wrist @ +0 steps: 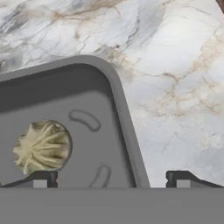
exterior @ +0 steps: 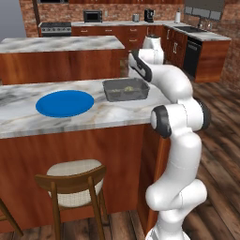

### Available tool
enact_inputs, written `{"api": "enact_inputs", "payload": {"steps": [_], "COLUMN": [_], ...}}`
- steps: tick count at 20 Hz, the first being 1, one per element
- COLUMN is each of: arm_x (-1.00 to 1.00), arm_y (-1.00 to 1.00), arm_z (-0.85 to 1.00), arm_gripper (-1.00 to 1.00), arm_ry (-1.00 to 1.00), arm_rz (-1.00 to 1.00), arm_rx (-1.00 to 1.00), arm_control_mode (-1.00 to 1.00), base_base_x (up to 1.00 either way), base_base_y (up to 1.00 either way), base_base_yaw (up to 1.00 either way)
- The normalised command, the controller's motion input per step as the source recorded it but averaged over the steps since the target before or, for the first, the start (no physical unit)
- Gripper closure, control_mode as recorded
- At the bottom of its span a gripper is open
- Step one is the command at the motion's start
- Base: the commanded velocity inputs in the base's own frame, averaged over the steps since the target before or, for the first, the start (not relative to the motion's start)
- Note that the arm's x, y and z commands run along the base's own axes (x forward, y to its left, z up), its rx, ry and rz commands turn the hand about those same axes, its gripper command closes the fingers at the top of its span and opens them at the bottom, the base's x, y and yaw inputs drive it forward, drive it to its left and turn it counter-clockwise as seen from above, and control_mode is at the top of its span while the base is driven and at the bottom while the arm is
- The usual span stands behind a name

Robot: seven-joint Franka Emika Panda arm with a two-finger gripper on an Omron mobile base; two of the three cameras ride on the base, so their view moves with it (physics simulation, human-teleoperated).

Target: Place two dumplings into each of the tupperware containers and then place the containers in the fridge.

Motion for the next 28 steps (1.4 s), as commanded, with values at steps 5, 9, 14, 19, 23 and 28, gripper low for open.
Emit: {"api": "enact_inputs", "payload": {"steps": [5,9,14,19,23,28], "arm_x": [-0.23,-0.04,0.00,0.00,-0.04,-0.01], "arm_y": [-0.26,-0.08,0.00,0.00,0.00,0.01], "arm_z": [0.01,-0.17,-0.43,-0.41,-0.16,-0.01], "arm_gripper": [-1.00,-1.00,-1.00,-1.00,-1.00,1.00], "arm_ry": [0.06,0.04,0.00,0.00,0.00,0.00], "arm_rz": [-0.10,-0.01,0.00,0.00,0.00,0.00], "arm_rx": [0.00,0.01,0.04,0.08,0.03,0.00], "arm_control_mode": [-1.00,-1.00,-1.00,-1.00,-1.00,-1.00], "base_base_x": [0.00,0.00,0.00,0.00,0.00,0.00], "base_base_y": [0.00,0.00,0.00,0.00,0.00,0.00], "base_base_yaw": [0.00,0.00,0.00,0.00,0.00,0.00]}}
